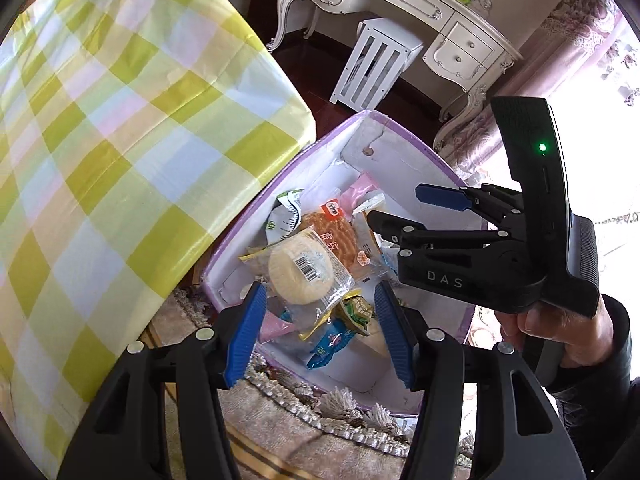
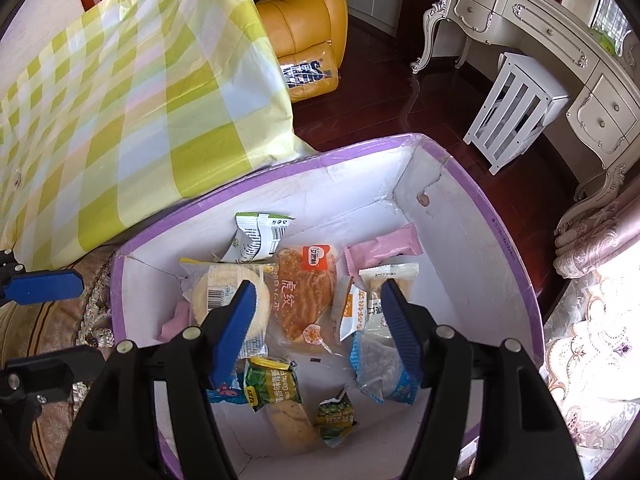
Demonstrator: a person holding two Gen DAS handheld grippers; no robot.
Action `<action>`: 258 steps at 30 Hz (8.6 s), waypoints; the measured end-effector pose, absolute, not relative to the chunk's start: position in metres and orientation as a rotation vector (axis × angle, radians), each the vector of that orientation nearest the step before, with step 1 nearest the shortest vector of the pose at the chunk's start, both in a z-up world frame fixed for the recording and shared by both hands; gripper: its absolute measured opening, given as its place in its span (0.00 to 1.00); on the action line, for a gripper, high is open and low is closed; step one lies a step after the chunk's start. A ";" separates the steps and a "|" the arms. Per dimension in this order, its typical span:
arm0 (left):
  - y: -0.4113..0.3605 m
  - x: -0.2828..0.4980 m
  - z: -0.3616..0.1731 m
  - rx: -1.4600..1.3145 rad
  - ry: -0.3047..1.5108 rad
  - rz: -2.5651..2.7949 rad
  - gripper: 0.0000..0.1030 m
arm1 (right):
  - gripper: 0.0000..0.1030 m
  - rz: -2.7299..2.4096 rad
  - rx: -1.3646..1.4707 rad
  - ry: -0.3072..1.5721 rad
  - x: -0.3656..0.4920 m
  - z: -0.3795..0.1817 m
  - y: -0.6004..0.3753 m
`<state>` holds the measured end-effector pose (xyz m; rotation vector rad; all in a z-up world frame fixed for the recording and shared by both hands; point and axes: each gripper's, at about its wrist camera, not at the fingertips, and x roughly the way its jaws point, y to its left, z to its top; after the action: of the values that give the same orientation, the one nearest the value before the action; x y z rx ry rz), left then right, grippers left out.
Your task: Organize snacks
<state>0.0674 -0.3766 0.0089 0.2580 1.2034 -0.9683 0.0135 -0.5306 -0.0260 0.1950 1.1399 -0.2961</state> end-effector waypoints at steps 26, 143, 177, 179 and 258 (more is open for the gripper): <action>-0.081 0.158 0.007 0.279 1.052 -0.407 0.81 | 0.74 -0.001 -0.041 1.082 0.111 0.018 -0.387; -0.428 0.082 -0.005 0.341 1.206 -0.888 0.33 | 0.13 -0.435 0.160 1.106 -0.001 -0.030 -0.544; -0.384 0.043 0.005 0.168 1.295 -0.839 0.73 | 0.51 -0.484 0.199 1.103 -0.043 -0.014 -0.528; -0.361 0.031 0.013 0.135 1.285 -0.815 0.73 | 0.51 -0.490 0.206 1.093 -0.052 -0.007 -0.520; -0.330 0.006 0.012 0.089 1.250 -0.772 0.96 | 0.63 -0.523 0.129 1.083 -0.077 0.016 -0.491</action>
<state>0.0058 -0.3301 0.0124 0.0889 1.2497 -0.7718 -0.0771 -0.4907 0.0158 0.1294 1.0832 -0.5235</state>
